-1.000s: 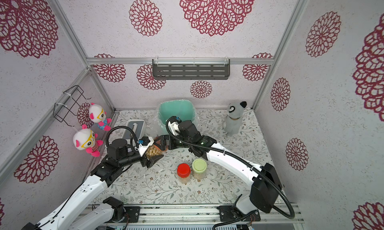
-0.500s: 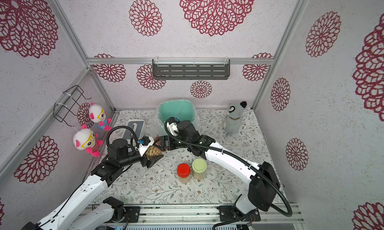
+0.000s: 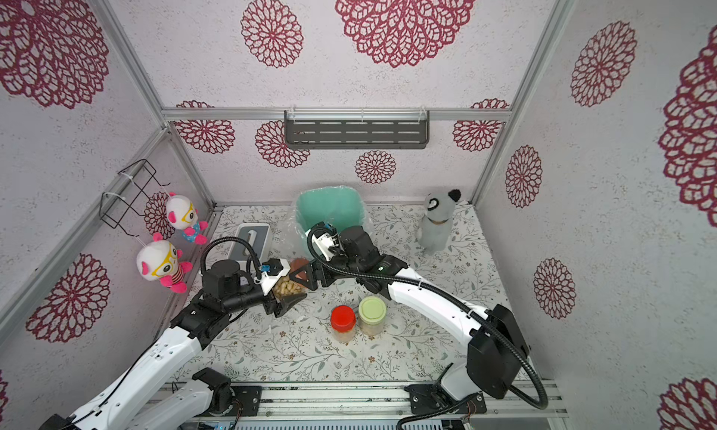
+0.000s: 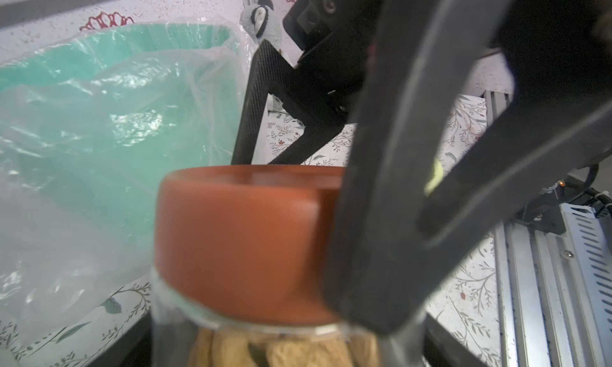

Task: Empty moldy peanuts from jars
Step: Unscrew the lid from the jar.

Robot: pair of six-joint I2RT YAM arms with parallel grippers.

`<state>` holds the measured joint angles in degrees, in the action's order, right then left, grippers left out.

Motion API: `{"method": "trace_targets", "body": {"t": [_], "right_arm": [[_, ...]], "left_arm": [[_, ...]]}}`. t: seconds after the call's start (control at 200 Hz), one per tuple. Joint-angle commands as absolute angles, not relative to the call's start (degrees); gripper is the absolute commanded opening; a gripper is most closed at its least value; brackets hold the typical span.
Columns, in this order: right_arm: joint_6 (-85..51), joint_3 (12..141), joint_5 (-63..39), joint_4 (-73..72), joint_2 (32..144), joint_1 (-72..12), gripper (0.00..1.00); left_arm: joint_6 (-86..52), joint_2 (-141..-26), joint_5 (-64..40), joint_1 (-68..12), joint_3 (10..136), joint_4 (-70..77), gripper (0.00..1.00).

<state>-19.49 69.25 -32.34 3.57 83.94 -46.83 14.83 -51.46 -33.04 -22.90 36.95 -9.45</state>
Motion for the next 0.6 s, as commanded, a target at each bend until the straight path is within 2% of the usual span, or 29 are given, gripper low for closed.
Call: {"method": "trace_targets", "body": {"t": [0.0, 0.31, 0.595], "right_arm": [[-4.6, 67.3, -33.6, 4.9, 80.4, -44.2, 0.24], [16.4, 67.1, -41.5, 8.4, 78.0, -41.2, 0.19], [24.8, 73.0, -44.9, 16.6, 80.7, -39.5, 0.19]], "left_arm": [[13.9, -50.2, -36.2, -22.5, 39.9, -5.9, 0.0], [15.2, -51.7, -40.3, -22.4, 42.3, -8.9, 0.0], [16.6, -53.8, -43.2, -22.4, 44.2, -11.8, 0.0]]}}
